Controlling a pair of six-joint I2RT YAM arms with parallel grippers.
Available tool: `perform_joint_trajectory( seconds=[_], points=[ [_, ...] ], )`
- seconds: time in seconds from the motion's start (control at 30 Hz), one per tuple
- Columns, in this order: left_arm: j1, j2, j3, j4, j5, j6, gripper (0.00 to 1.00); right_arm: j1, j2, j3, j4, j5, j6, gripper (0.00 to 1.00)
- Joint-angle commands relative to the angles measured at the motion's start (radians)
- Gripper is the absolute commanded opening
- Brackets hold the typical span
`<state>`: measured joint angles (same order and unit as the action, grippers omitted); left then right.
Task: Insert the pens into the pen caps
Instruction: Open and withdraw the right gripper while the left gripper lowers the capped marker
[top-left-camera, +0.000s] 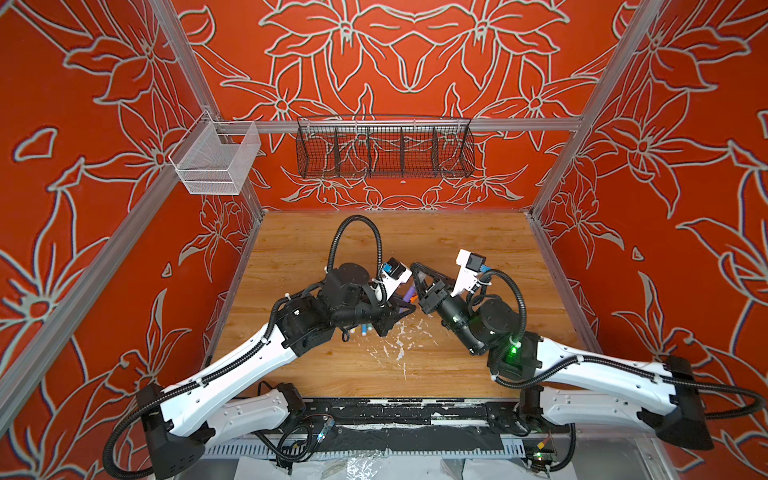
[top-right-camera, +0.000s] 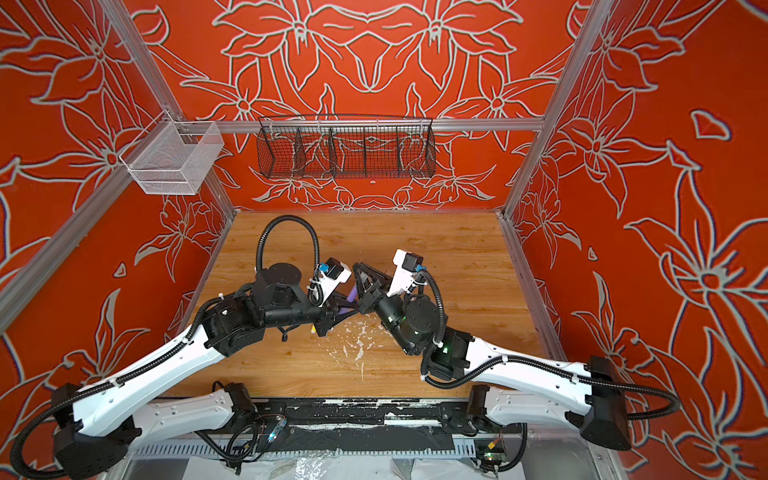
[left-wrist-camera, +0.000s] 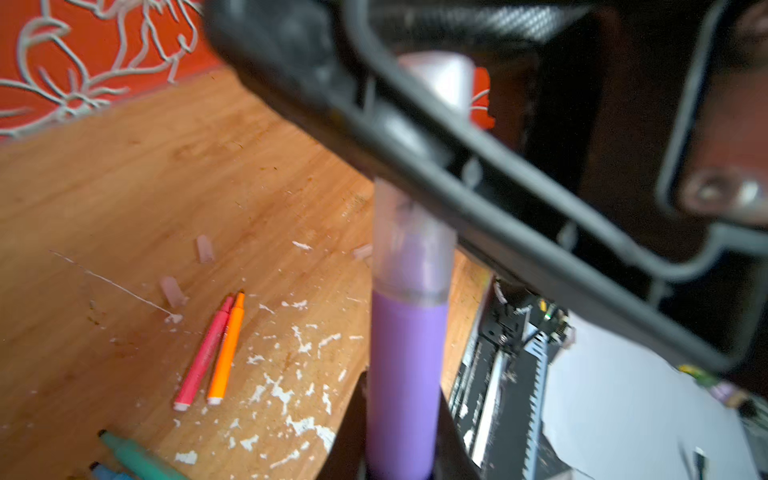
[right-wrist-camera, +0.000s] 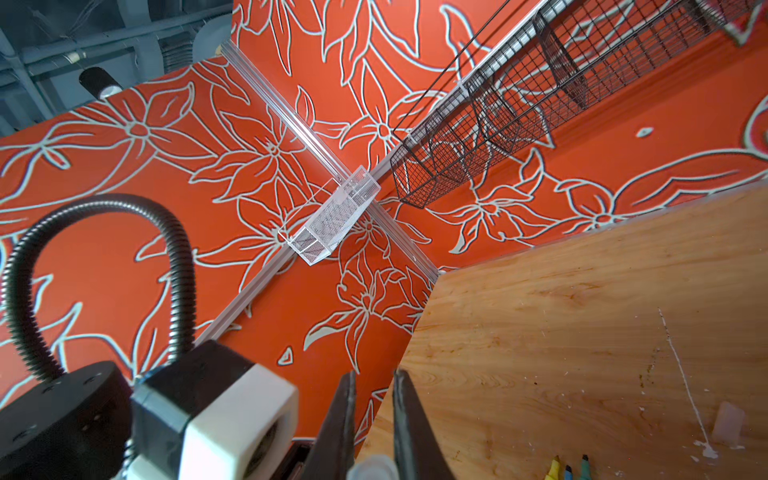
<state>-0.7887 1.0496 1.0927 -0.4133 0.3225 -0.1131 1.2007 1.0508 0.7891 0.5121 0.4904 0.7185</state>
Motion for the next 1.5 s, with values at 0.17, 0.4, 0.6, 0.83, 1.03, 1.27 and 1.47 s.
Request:
perform_joint_trajectory(
  seconds=[0.17, 0.4, 0.6, 0.83, 1.03, 1.27, 1.47],
  points=[
    [0.199, 0.041, 0.177, 0.454, -0.127, -0.213, 0.00, 0.168, 0.084, -0.044, -0.213, -0.419, -0.043, 0.00],
    [0.201, 0.072, 0.170, 0.446, -0.205, -0.097, 0.00, 0.170, 0.088, -0.024, -0.266, -0.382, -0.036, 0.00],
    [0.200, 0.031, 0.084, 0.419, -0.181, -0.044, 0.00, 0.168, 0.023, 0.033, -0.482, -0.169, -0.014, 0.14],
    [0.200, -0.015, -0.041, 0.216, -0.304, -0.107, 0.00, 0.166, -0.068, 0.150, -0.738, 0.035, -0.043, 0.50],
    [0.203, -0.045, -0.193, 0.108, -0.436, -0.182, 0.00, 0.085, -0.168, 0.133, -0.894, 0.154, -0.046, 0.62],
    [0.239, -0.014, -0.298, 0.094, -0.523, -0.222, 0.00, -0.207, -0.210, 0.097, -0.954, 0.008, -0.058, 0.64],
    [0.308, 0.051, -0.301, 0.105, -0.468, -0.254, 0.00, -0.378, -0.043, 0.151, -0.980, -0.057, -0.116, 0.64]
  ],
)
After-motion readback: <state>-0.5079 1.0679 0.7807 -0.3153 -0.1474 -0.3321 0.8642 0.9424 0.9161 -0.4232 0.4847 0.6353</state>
